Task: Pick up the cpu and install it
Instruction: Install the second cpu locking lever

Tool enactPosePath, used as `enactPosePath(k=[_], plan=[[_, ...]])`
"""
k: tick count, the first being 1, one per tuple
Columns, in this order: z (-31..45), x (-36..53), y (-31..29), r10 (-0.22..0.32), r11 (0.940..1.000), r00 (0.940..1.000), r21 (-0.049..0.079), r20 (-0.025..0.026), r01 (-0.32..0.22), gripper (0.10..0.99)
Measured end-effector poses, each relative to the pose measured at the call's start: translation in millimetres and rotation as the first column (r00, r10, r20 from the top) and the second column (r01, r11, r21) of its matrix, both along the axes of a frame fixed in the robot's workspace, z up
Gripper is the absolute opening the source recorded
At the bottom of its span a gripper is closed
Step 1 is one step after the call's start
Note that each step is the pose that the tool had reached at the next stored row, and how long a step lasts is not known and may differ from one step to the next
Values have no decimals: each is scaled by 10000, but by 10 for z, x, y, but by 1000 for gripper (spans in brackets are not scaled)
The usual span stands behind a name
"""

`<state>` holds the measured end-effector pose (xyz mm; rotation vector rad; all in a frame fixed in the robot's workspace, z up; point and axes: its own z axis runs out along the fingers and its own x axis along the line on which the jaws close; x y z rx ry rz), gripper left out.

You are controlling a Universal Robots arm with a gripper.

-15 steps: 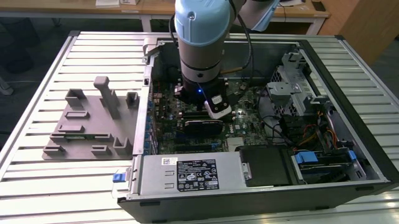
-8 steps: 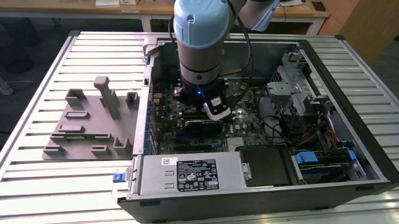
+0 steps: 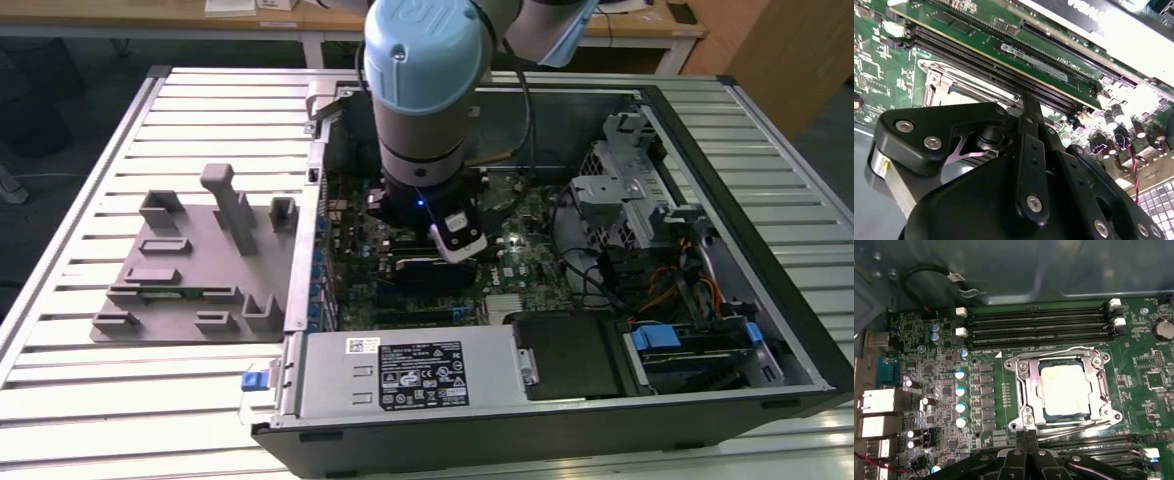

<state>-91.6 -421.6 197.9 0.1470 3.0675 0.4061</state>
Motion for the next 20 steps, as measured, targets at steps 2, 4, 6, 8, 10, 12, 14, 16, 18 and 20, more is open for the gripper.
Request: enactPosePath(k=[2, 4, 6, 8, 10, 12, 14, 16, 18, 20], plan=[[-12, -8, -1, 1, 9999, 10000, 102, 0, -1, 106], [-21, -15, -4, 1, 9998, 10000, 185, 1, -1, 106], [-32, -27, -4, 0, 9997, 10000, 245, 1, 0, 106], [-47, -37, -4, 0, 9996, 10000, 278, 2, 0, 106], [-60, -43, -5, 1, 9996, 10000, 286, 0, -1, 106], [-73, -46, -5, 1, 9996, 10000, 292, -1, -1, 106], [-85, -47, -4, 0, 9996, 10000, 299, 2, 0, 106], [-93, -47, -5, 1, 9996, 10000, 295, -1, -1, 106], [-100, -50, -5, 0, 9996, 10000, 295, -1, 0, 106], [-108, -53, -5, 0, 9996, 10000, 296, 0, 0, 106]])
